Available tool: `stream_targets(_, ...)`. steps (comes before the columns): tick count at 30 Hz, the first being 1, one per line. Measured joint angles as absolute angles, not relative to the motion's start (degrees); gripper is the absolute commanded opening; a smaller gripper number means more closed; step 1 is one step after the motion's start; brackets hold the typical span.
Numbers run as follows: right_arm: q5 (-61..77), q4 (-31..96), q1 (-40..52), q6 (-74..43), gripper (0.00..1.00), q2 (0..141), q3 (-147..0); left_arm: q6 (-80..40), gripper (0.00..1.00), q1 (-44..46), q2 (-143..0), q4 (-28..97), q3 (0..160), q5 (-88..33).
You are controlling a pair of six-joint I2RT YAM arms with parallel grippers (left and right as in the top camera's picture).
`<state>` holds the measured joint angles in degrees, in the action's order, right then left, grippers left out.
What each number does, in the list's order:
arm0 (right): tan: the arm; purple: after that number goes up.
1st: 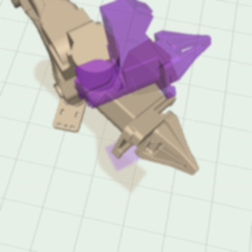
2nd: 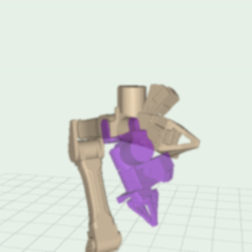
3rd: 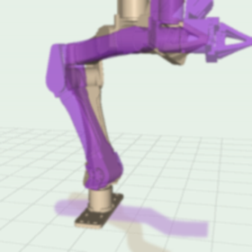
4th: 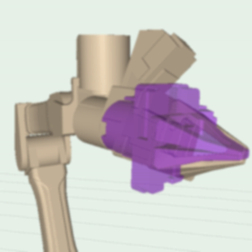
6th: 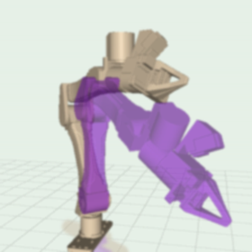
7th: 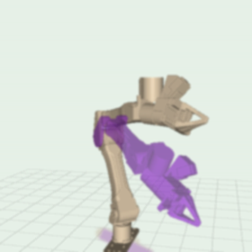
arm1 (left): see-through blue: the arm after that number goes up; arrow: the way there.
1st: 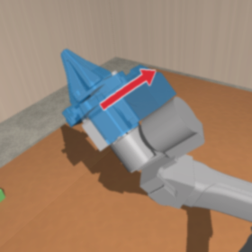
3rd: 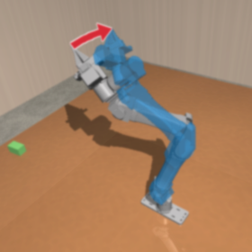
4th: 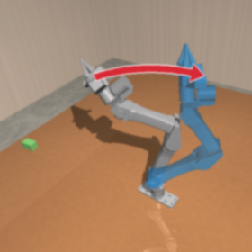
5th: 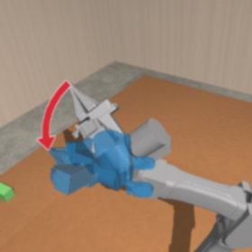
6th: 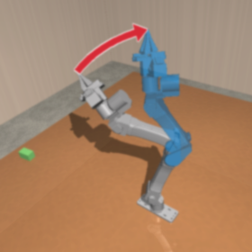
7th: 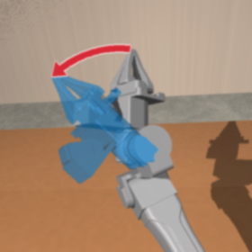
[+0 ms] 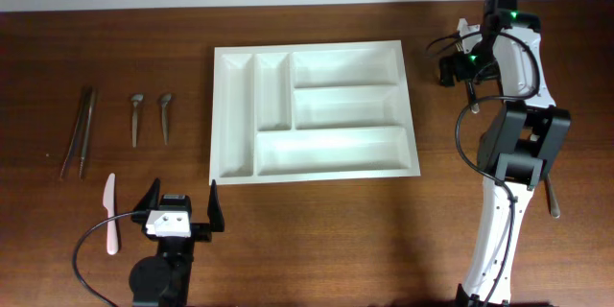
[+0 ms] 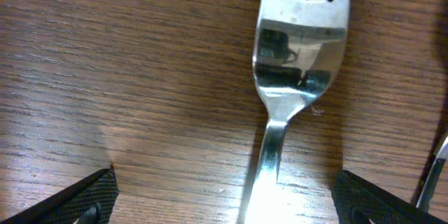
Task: Pack container
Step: 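Lower the right gripper onto the leftmost fork and close on its handle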
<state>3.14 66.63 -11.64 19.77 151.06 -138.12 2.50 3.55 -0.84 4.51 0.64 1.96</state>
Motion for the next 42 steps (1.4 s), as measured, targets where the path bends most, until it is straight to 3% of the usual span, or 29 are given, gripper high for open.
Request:
stream_targets(16, 3.18, 65.1, -12.19, 19.75, 1.0, 151.13, -138.12, 2.5, 0.99, 3.55, -0.84, 4.51, 0.64, 1.96)
stream_targets(21, 3.38, 64.99, -12.58, 19.94, 0.84, 151.13, -138.12, 2.5, 0.99, 3.55, -0.84, 4.51, 0.64, 1.96)
stream_targets(26, 3.38, 64.82, -12.69, 19.99, 0.53, 151.15, -138.12, 2.5, 0.99, 3.55, -0.84, 4.51, 0.64, 1.96)
stream_targets(34, 3.33, 64.84, -12.97, 20.14, 0.37, 151.15, -138.12, 2.5, 0.99, 3.55, -0.84, 4.51, 0.64, 1.96)
stream_targets(40, 3.31, 64.84, -13.32, 20.05, 0.33, 151.15, -138.12, 2.5, 0.99, 3.55, -0.84, 4.49, 0.64, 1.96)
stream_targets(42, 3.33, 64.84, -13.32, 20.1, 0.24, 151.15, -138.12, 2.5, 0.99, 3.55, -0.84, 4.51, 0.64, 1.96)
